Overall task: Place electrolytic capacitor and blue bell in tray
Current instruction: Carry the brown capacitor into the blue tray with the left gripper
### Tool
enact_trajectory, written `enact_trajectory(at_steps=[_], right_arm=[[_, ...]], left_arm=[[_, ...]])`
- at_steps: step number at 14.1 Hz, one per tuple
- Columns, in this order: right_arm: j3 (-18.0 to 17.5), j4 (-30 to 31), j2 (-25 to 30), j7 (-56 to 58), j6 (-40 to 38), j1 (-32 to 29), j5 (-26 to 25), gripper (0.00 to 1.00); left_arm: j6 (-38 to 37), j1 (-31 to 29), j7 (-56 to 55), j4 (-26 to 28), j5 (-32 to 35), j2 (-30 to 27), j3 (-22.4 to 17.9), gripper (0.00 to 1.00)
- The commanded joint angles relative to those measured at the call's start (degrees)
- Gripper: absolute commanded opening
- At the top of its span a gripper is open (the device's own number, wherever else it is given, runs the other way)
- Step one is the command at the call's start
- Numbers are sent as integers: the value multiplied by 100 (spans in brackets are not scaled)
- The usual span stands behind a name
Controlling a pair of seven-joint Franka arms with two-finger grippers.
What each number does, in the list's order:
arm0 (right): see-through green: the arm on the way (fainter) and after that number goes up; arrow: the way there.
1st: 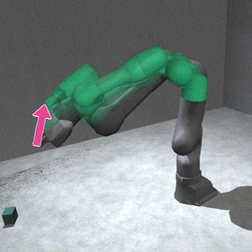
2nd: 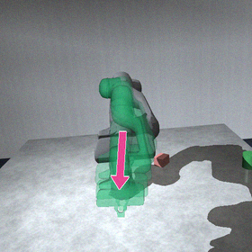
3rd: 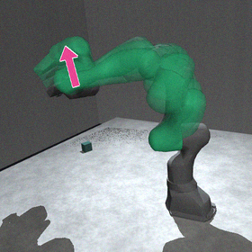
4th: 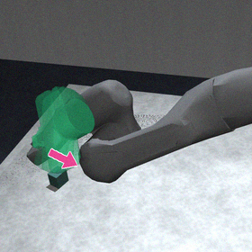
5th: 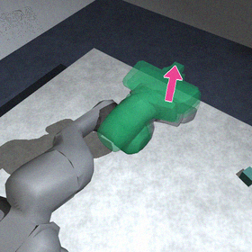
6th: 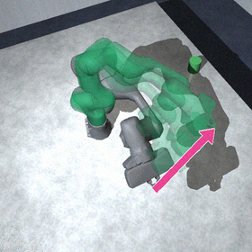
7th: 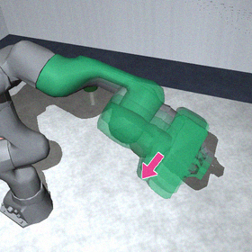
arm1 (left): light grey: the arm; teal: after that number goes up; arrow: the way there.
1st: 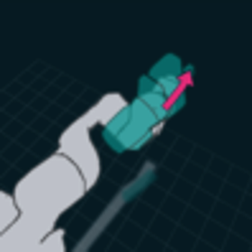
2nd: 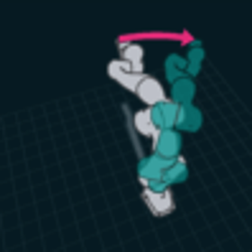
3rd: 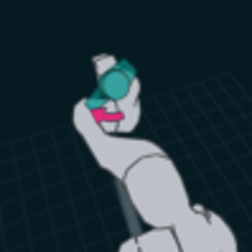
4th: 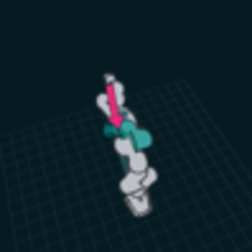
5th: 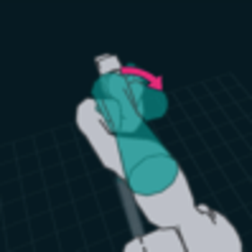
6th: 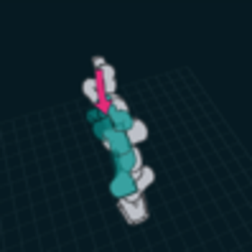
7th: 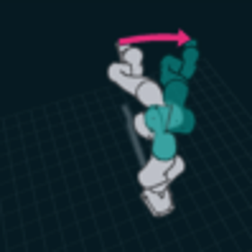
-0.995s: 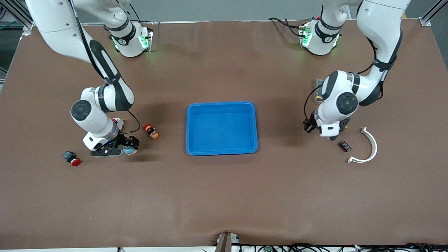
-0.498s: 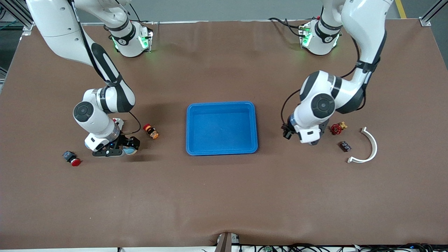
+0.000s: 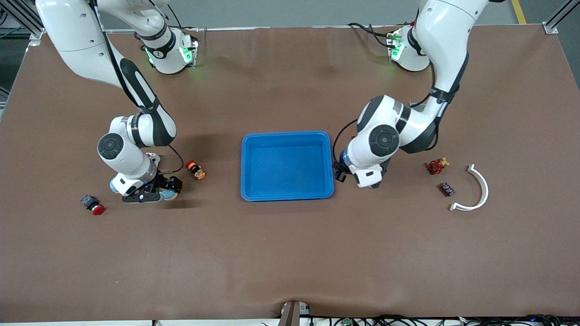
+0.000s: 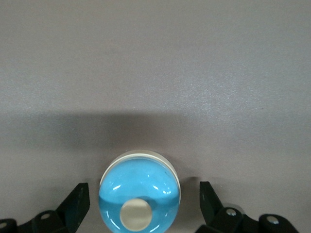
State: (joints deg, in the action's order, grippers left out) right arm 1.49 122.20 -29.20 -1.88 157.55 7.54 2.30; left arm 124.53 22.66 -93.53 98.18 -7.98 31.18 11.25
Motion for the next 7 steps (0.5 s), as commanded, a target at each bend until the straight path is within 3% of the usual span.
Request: enact_trajectory(at_steps=[1,7], right_arm=[[10,32,-6,21,109,19,-28,100],[10,32,-41,12,162,46,-28,100]], left_arm=[[-157,247,-462,-483,-107,388,-18,0],[-70,730,-1017,-502,-107,749,-18,0]])
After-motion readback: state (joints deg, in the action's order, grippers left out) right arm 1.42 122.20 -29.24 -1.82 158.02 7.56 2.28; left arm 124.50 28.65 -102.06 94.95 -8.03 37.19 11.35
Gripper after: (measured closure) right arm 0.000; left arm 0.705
